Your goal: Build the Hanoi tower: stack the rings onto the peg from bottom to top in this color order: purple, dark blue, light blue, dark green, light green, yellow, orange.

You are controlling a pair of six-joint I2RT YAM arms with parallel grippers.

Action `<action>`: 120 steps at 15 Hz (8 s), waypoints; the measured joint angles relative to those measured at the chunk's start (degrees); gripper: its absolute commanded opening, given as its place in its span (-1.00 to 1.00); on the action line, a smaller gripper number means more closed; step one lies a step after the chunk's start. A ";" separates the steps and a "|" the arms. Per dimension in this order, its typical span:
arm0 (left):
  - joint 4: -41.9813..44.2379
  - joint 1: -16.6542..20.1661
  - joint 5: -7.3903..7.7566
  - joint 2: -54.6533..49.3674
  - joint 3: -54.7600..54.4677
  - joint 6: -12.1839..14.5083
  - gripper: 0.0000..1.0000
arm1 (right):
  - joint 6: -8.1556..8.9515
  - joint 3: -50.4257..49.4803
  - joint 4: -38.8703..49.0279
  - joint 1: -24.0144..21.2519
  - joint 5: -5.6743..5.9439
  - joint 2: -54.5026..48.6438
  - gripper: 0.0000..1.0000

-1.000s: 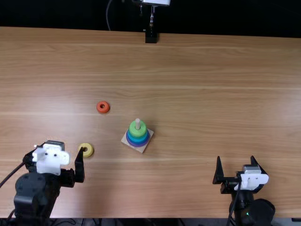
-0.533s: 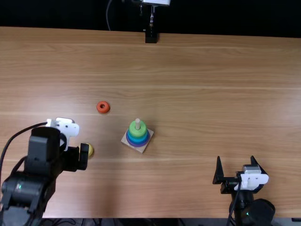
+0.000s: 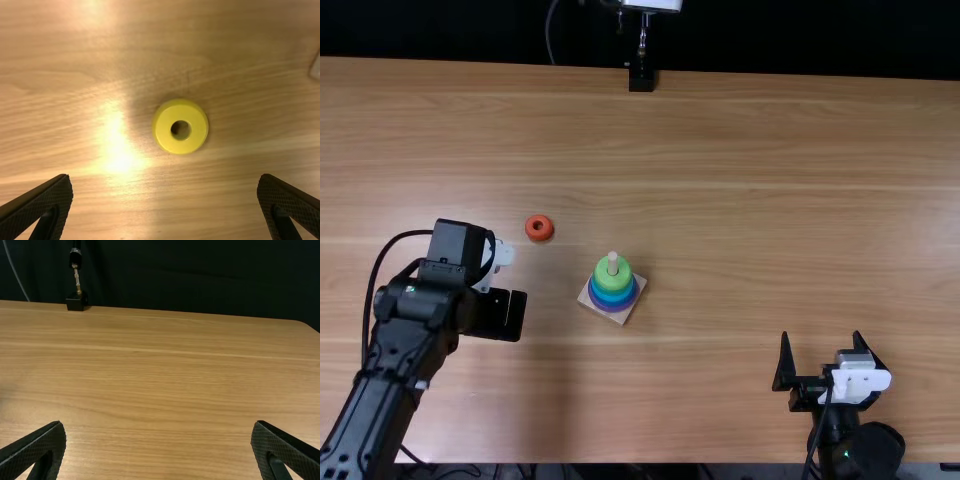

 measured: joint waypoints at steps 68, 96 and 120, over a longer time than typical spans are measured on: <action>-35.52 -14.32 6.93 21.68 49.53 1.84 -1.00 | 0.04 0.02 -0.04 0.00 0.00 0.00 1.00; -34.86 -21.42 9.57 34.25 62.95 -3.21 0.51 | 0.04 0.02 -0.04 0.00 -0.02 0.00 1.00; -10.91 -4.83 5.44 31.98 49.72 -1.42 1.00 | 0.04 0.02 -0.04 0.00 0.00 0.00 1.00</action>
